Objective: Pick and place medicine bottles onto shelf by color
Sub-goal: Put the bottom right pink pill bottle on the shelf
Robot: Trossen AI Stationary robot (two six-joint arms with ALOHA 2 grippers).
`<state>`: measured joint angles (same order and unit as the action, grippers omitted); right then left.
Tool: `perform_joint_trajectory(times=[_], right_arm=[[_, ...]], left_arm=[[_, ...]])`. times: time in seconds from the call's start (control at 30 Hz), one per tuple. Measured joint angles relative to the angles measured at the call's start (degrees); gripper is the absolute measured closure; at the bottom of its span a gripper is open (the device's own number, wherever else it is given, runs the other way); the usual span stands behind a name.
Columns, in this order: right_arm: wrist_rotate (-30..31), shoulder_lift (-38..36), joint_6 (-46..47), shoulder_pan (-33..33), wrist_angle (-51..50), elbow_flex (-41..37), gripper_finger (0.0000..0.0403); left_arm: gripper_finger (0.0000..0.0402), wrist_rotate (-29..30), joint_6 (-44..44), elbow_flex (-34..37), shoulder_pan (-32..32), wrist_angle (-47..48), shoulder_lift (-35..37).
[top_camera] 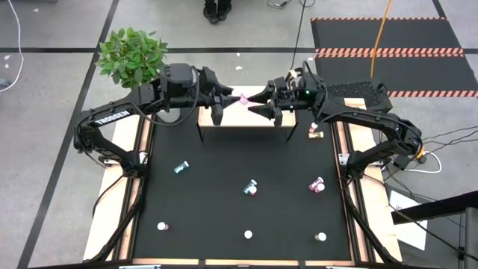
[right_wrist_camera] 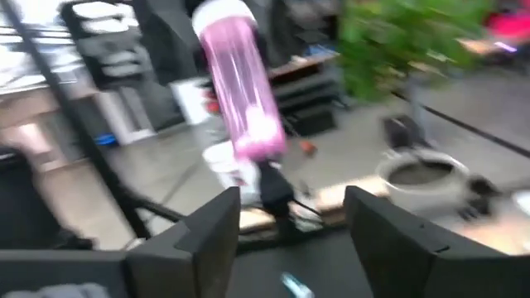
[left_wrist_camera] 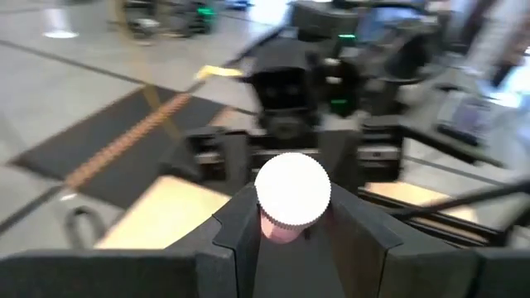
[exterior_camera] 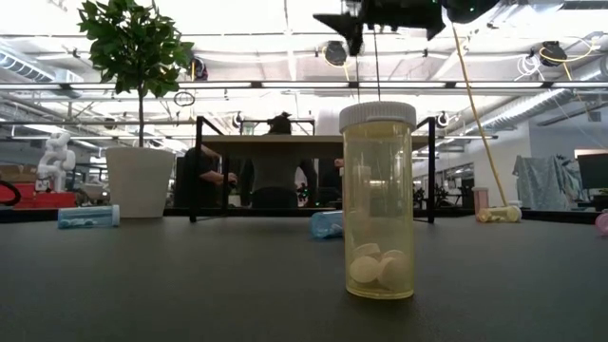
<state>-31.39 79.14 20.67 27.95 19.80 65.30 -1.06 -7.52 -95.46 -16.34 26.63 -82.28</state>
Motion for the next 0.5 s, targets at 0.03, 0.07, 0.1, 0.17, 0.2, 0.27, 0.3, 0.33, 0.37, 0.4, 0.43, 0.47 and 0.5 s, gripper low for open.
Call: perform_joint_trajectory(times=[0.03, 0.07, 0.1, 0.17, 0.2, 0.27, 0.3, 0.33, 0.37, 0.4, 0.43, 0.47, 0.5], right_arm=[[2.07, -0.56, -0.44, 0.25, -1.76, 0.00, 0.0175], [3.51, -1.38, -1.26, 0.47, -3.74, 0.00, 0.0169], [4.98, -2.34, -2.31, 0.71, -6.37, 0.00, 0.0165], [7.74, -4.37, -4.78, 0.98, -10.37, 0.00, 0.0162], [8.95, -5.40, -5.98, 0.98, -12.33, 0.00, 0.0161], [10.93, -7.72, -7.83, 0.98, -15.58, 0.00, 0.0162], [12.06, -8.84, -8.56, 0.98, -17.39, 0.00, 0.0164], [13.06, -9.90, -9.23, 0.97, -19.05, 0.00, 0.0165], [14.13, -11.00, -9.81, 0.96, -20.92, 0.00, 0.0166], [15.20, -11.97, -10.29, 0.96, -22.89, 0.00, 0.0167], [16.42, -12.85, -10.84, 0.96, -24.53, 0.00, 0.0168], [17.51, -13.72, -11.16, 0.96, -26.07, 0.00, 0.0169], [18.33, -14.61, -11.46, 0.96, -27.80, 0.00, 0.0169]], left_arm=[[0.0278, 1.73, 0.06, 0.01, -0.58, 0.22, -0.07], [0.0278, 3.40, 0.35, 0.14, -1.20, 0.15, -0.51], [0.0278, 4.86, 0.78, 0.29, -1.98, 0.09, -1.02], [0.0278, 6.99, 1.23, 1.28, -3.92, 0.34, -2.22], [0.0278, 7.32, 1.31, 1.99, -4.97, -0.23, -3.23], [0.0278, 7.29, 1.41, 3.16, -7.09, -2.58, -5.58], [0.0278, 7.22, 1.76, 3.59, -8.22, -2.74, -6.73], [0.0278, 7.23, 2.64, 3.78, -9.17, -2.60, -8.12], [0.0278, 7.38, 3.90, 3.76, -10.00, -2.97, -9.54], [0.0278, 7.49, 4.87, 3.76, -10.81, -3.13, -10.91], [0.0278, 7.60, 5.32, 3.76, -11.72, -2.73, -12.13], [0.0278, 7.60, 5.53, 3.76, -12.46, -2.63, -13.37], [0.0278, 7.62, 5.59, 3.76, -13.07, -2.71, -14.38]])
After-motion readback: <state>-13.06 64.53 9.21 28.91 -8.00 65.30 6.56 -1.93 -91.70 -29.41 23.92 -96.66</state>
